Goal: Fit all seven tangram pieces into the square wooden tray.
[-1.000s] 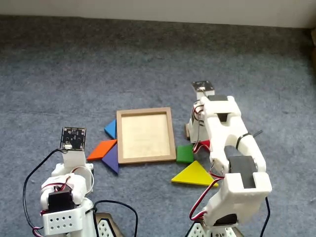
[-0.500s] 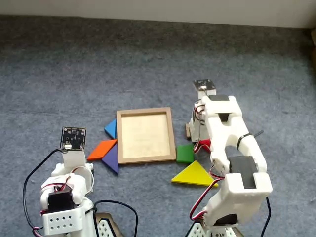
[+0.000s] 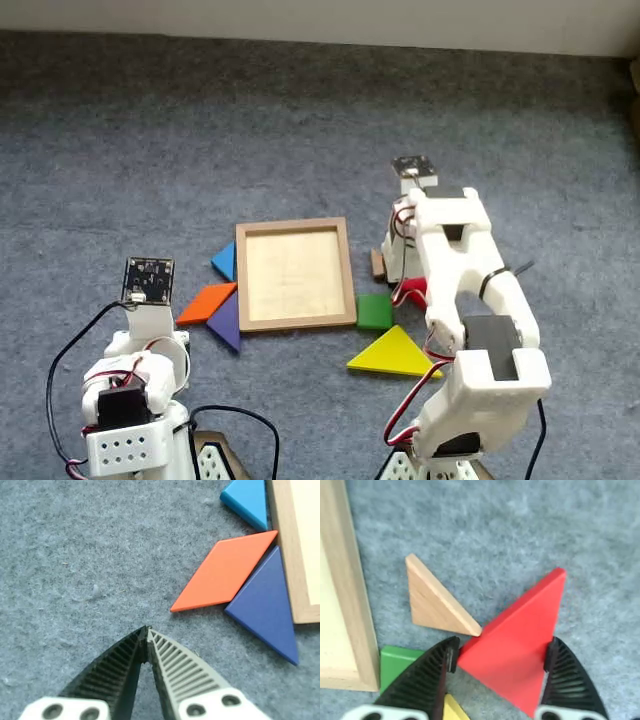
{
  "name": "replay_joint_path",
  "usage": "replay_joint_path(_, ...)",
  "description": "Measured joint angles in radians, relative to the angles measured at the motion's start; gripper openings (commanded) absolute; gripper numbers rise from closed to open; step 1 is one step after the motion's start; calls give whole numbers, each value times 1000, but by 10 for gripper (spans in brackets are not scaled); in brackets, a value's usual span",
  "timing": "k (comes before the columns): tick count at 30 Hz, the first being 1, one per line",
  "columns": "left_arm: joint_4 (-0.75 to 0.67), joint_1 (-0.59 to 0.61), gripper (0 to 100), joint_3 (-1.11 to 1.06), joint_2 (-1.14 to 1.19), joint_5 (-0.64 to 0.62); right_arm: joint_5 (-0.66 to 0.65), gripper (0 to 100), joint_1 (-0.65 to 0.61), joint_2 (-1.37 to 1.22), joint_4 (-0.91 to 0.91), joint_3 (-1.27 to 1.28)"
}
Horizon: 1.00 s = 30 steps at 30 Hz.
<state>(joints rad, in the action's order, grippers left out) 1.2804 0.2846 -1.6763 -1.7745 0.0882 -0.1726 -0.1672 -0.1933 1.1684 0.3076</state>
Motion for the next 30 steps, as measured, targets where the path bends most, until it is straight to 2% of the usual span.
replay_joint_path(7,0,0,8,0,0,0,0,159,-31,0,83,-101)
replay_joint_path(20,0,0,8,0,0,0,0,159,-275,0,176,-236)
replay_joint_path(24,0,0,8,0,0,0,0,159,-279,0,187,-236)
replay_joint_path(30,0,0,8,0,0,0,0,162,-189,0,258,-236)
